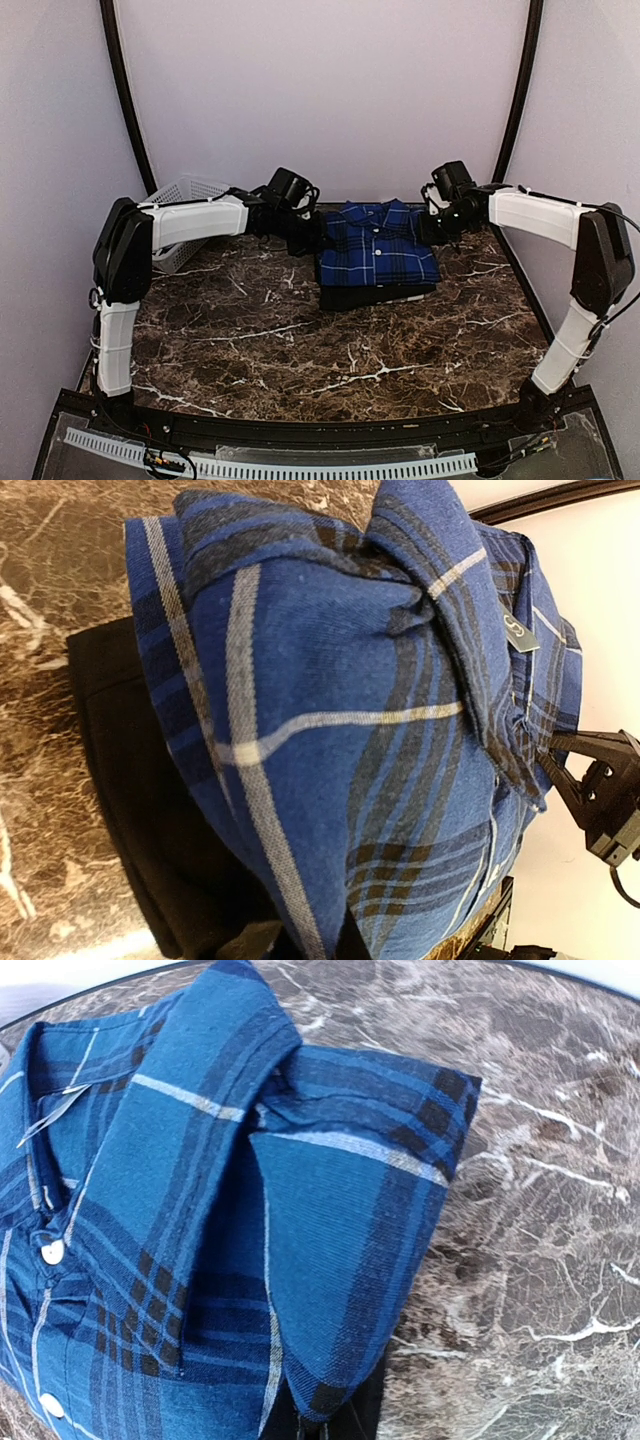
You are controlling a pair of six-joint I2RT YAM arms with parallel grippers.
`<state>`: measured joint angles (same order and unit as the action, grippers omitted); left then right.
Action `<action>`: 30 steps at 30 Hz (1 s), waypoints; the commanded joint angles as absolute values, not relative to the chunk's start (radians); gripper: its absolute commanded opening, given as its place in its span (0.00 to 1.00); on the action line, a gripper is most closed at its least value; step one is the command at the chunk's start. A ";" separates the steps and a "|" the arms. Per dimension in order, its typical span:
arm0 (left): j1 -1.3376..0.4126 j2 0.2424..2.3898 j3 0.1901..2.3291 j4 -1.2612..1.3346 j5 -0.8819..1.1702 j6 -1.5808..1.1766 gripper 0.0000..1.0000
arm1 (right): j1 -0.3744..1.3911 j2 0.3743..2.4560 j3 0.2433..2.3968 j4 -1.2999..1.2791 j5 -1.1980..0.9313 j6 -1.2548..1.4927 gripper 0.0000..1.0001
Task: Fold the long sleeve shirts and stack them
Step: Place the square-folded shirt on the square-folded shirt.
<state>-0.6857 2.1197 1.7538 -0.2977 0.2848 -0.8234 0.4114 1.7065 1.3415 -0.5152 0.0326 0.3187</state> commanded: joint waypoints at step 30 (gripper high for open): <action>-0.711 2.031 1.677 -0.311 0.173 -0.888 0.00 | 0.362 1.654 1.277 -0.472 -0.060 0.337 0.00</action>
<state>-0.7170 2.1281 1.6966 -0.2859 0.2085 -0.8871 0.3611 1.7123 1.2755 -0.4660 -0.0753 0.3233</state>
